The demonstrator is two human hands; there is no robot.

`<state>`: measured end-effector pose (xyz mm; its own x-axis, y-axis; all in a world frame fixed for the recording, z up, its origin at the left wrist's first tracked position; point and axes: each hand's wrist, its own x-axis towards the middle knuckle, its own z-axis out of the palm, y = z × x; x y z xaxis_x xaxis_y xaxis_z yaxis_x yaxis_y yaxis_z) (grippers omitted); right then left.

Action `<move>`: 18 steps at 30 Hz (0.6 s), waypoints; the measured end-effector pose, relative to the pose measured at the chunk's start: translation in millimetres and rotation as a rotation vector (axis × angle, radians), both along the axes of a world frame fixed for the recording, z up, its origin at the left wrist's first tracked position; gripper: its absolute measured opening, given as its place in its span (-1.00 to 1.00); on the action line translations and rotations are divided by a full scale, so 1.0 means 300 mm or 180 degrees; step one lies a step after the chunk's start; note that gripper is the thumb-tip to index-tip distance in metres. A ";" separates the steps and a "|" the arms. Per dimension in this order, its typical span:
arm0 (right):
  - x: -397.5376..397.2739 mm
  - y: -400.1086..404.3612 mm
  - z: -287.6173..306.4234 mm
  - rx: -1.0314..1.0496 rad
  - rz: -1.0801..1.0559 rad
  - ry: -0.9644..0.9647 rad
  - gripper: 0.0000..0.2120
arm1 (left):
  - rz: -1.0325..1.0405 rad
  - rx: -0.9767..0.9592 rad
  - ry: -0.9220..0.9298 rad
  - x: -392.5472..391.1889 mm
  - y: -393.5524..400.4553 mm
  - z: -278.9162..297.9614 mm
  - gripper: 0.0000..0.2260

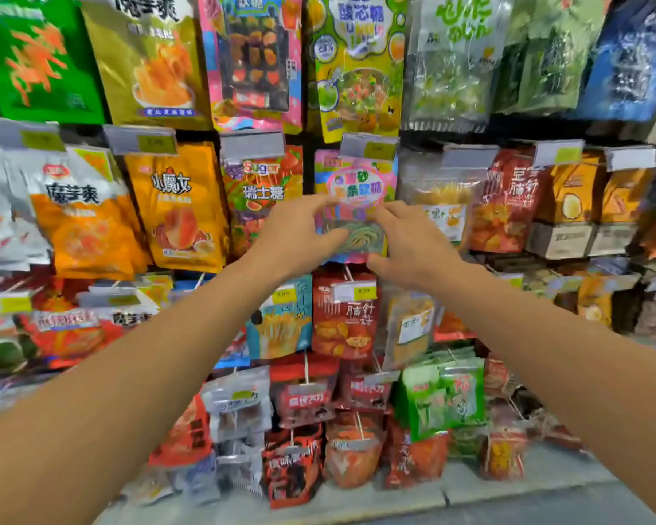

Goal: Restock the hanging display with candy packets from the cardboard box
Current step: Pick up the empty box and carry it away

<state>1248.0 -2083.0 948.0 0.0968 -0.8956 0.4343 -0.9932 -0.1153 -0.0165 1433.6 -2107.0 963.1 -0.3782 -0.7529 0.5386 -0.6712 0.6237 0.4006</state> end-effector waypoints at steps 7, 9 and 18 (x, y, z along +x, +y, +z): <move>0.291 0.303 -0.429 0.0918 0.0285 -0.0295 -0.42 | 0.0447 0.0881 0.0148 0.295 0.270 -0.348 -0.56; 0.360 0.391 -0.547 0.1179 0.0306 -0.0366 -0.43 | 0.0511 0.1088 -0.0057 0.378 0.358 -0.448 -0.56; 0.758 0.683 -0.881 0.2101 0.0550 -0.0329 -0.43 | 0.0902 0.2014 -0.0339 0.802 0.687 -0.776 -0.58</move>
